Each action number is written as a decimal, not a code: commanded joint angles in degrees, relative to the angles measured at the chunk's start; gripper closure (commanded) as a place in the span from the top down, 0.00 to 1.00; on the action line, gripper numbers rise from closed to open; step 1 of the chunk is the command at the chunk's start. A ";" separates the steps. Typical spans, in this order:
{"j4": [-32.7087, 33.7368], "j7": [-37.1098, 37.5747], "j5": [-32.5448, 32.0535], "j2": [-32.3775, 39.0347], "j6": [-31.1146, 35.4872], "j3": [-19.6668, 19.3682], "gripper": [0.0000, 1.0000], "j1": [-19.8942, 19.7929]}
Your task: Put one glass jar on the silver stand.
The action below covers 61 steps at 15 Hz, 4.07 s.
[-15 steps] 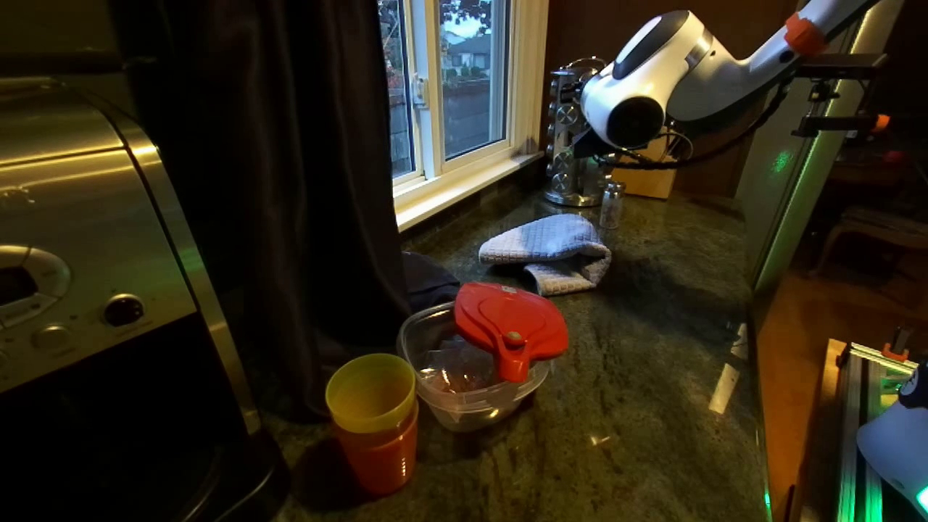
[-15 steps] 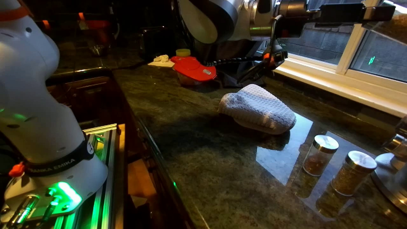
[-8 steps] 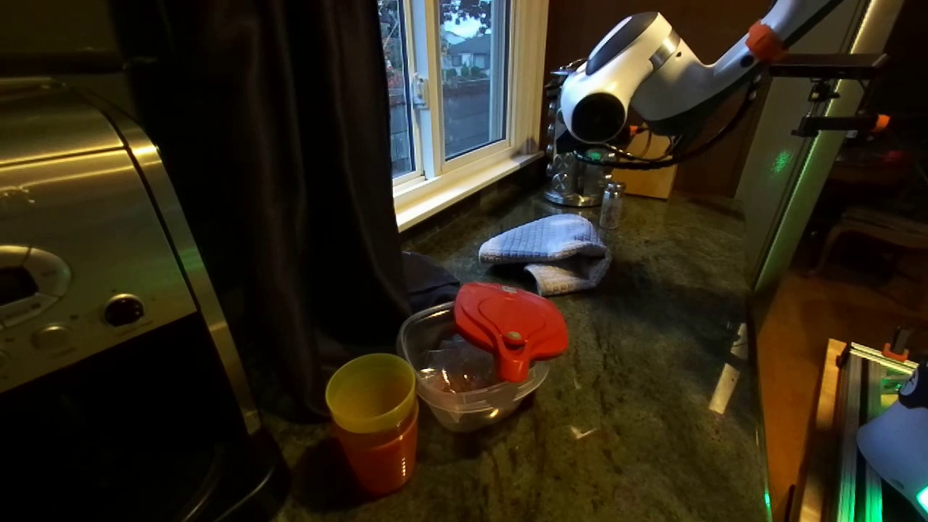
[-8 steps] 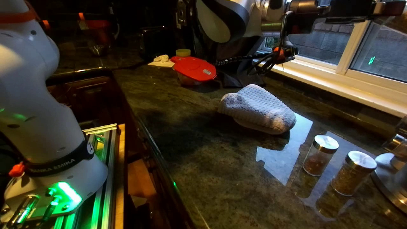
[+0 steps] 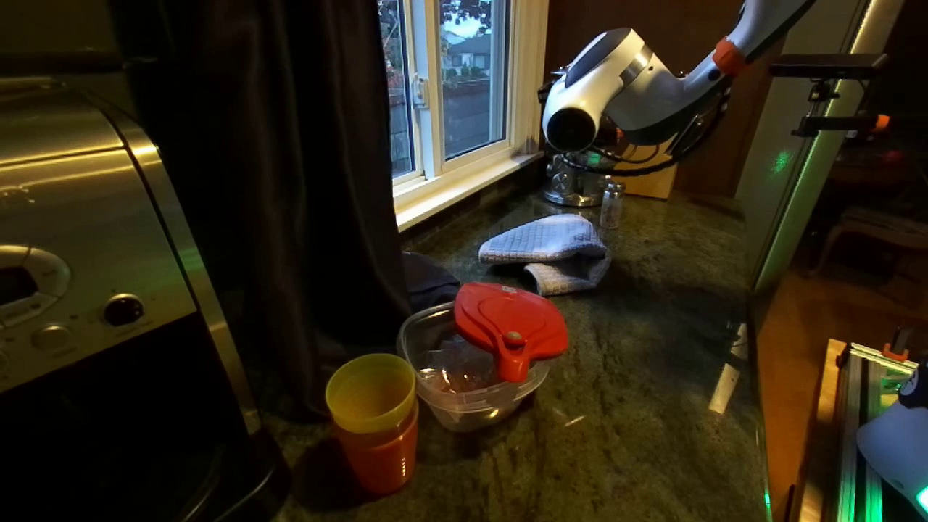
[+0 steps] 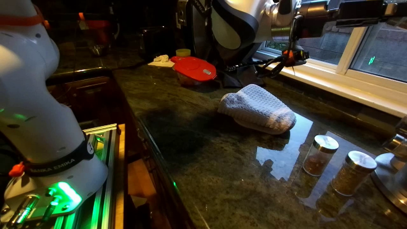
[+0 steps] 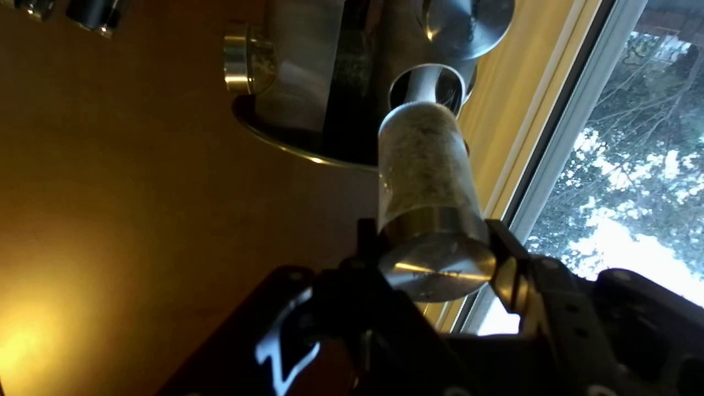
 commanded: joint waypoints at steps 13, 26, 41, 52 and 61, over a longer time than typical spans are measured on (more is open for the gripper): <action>3.10 0.12 0.82 4.40 -3.87 0.77 0.24 0.13; 8.24 0.44 0.76 10.89 -13.18 1.61 0.24 0.10; 14.46 0.77 0.56 16.44 -14.38 0.99 0.24 -0.81; 17.76 -1.06 3.14 17.68 -13.68 1.03 0.24 -1.82; 21.57 -6.68 9.59 17.22 -8.80 1.03 0.24 -2.66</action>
